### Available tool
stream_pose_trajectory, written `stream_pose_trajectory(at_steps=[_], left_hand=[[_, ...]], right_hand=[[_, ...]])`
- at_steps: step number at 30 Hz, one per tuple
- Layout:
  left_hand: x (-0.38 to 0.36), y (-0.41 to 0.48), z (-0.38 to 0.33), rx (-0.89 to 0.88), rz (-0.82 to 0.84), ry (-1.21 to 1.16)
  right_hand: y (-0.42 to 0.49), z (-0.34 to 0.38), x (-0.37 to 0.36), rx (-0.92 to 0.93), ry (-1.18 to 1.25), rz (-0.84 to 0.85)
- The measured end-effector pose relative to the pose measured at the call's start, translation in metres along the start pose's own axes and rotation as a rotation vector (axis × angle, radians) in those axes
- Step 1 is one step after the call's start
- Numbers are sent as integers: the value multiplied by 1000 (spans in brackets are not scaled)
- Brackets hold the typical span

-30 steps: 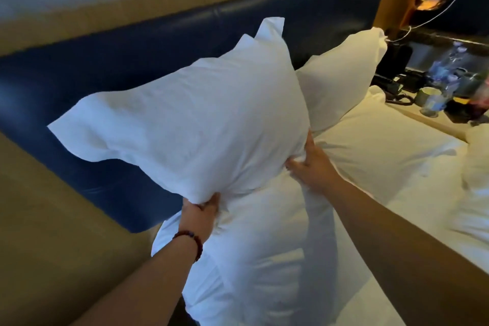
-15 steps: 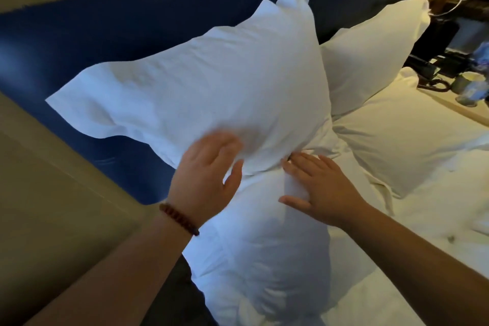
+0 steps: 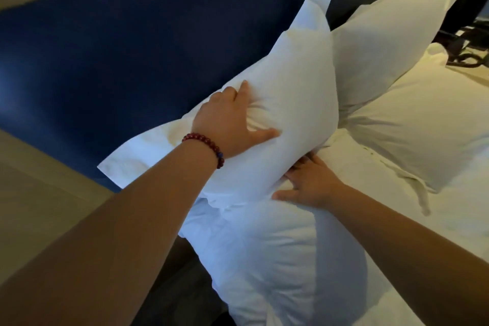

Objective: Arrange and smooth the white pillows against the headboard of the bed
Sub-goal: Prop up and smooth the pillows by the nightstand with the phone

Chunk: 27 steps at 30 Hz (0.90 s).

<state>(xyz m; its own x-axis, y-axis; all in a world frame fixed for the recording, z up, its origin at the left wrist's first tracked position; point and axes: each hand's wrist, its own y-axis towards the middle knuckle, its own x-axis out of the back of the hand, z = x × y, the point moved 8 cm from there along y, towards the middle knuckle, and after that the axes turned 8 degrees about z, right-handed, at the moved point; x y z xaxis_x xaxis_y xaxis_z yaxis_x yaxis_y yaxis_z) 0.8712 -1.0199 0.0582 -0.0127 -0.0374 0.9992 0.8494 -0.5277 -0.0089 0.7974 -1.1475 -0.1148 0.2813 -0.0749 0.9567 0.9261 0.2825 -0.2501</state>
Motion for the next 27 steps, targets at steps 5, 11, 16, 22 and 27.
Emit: stream_pose_trajectory(at_steps=[5,11,16,22,27], left_hand=[[-41,15,-18,-75,8,24],[-47,15,-20,-93,-12,-44],[-53,-29,-49,-99,-109,59],[-116,-87,-140,-423,-18,-41],[-223,-116,-139,-360,451,54]], right_hand=[[18,-14,-23,-59,36,43],[-35,-8,-23,-172,122,-44],[-122,0,-70,-424,193,-213],[-167,19,-115,-535,189,-210],[-210,3,-145,-683,470,-260]])
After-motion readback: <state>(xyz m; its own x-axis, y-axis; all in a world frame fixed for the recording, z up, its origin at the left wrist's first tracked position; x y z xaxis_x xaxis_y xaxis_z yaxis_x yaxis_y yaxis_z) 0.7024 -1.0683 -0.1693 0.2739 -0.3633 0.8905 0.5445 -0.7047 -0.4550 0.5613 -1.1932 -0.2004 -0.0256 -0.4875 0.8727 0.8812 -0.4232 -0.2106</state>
